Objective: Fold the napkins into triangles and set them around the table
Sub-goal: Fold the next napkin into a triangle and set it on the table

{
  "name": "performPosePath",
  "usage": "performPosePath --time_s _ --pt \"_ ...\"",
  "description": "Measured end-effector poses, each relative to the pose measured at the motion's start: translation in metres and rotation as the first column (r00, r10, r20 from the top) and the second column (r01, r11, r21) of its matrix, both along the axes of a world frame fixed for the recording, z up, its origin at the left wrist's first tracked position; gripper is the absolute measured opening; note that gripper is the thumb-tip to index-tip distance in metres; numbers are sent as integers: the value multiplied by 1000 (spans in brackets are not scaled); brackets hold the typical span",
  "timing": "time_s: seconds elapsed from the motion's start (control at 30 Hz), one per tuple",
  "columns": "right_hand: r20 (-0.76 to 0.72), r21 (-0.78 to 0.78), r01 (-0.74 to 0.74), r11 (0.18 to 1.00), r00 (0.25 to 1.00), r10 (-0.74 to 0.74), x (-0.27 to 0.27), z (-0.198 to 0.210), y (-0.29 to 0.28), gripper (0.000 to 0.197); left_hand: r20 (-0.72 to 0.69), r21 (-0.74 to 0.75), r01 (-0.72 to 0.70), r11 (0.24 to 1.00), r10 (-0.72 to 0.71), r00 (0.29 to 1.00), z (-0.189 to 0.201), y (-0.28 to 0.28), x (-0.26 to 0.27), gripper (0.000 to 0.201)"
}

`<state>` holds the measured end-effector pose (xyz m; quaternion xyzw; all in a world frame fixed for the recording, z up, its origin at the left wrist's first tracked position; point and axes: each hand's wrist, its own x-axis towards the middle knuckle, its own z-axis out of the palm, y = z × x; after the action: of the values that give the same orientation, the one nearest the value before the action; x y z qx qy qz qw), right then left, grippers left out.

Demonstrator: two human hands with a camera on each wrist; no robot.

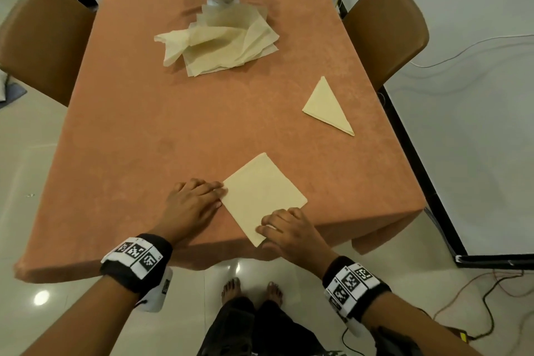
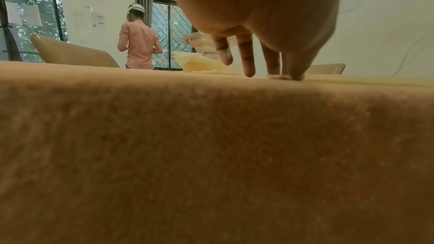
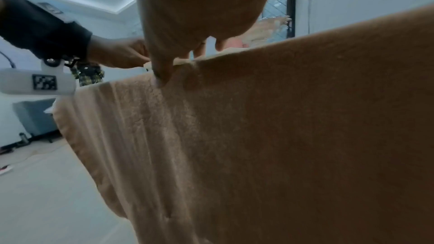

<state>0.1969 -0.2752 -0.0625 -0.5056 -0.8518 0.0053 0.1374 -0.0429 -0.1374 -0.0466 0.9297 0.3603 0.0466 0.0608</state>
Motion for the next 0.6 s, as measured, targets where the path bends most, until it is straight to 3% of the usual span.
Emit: performPosePath --time_s 0.13,0.33,0.5,0.6 --pt "-93 52 35 998 995 -30 3 2 4 8 23 -29 0 1000 1 1000 0 -9 -3 41" --pt "-327 -162 113 980 931 -161 21 19 13 21 85 -63 -37 997 42 995 -5 -29 -9 63" --pt "-437 -327 208 922 832 -343 21 32 36 32 176 -89 -152 984 166 970 -6 -31 -2 43" --pt "-443 -438 293 850 752 -488 20 37 62 21 283 -181 -250 951 294 913 -1 -28 7 40"
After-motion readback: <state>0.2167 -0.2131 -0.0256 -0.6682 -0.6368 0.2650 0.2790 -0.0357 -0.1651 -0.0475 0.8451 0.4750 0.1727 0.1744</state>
